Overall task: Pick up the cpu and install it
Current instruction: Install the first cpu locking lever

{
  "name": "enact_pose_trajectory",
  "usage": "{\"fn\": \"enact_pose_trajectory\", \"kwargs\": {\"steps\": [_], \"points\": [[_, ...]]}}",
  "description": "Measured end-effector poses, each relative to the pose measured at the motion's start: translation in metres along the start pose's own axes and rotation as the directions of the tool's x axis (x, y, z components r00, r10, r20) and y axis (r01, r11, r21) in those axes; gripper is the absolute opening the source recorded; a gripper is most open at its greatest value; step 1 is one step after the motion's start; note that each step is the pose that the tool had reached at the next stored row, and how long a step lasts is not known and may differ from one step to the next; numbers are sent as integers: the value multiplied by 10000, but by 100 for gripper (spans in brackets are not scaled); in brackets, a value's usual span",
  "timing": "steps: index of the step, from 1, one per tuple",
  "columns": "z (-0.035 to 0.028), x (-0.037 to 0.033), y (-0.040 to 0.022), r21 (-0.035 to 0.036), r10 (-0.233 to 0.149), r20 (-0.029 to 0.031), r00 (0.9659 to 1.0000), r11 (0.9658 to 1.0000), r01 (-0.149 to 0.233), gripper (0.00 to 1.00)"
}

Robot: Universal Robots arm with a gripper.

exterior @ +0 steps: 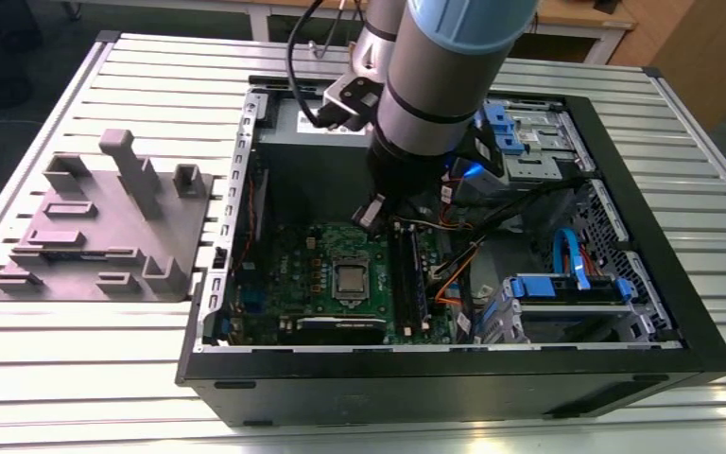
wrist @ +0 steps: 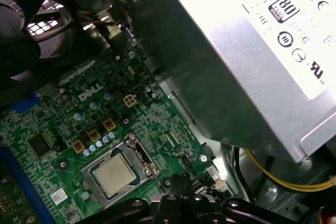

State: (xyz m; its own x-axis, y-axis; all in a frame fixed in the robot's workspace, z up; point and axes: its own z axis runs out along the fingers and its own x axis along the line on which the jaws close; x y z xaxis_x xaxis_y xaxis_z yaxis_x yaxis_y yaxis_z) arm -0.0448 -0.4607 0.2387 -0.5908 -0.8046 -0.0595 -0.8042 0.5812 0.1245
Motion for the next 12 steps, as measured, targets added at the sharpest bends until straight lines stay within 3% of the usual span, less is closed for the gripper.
{"fn": "enact_pose_trajectory", "kwargs": {"steps": [8,12], "points": [[-9,64,-46,-1,-28,-3,10000,10000,28,10],[-7,69,-49,-28,-464,-58,9989,9989,464,10]]}}
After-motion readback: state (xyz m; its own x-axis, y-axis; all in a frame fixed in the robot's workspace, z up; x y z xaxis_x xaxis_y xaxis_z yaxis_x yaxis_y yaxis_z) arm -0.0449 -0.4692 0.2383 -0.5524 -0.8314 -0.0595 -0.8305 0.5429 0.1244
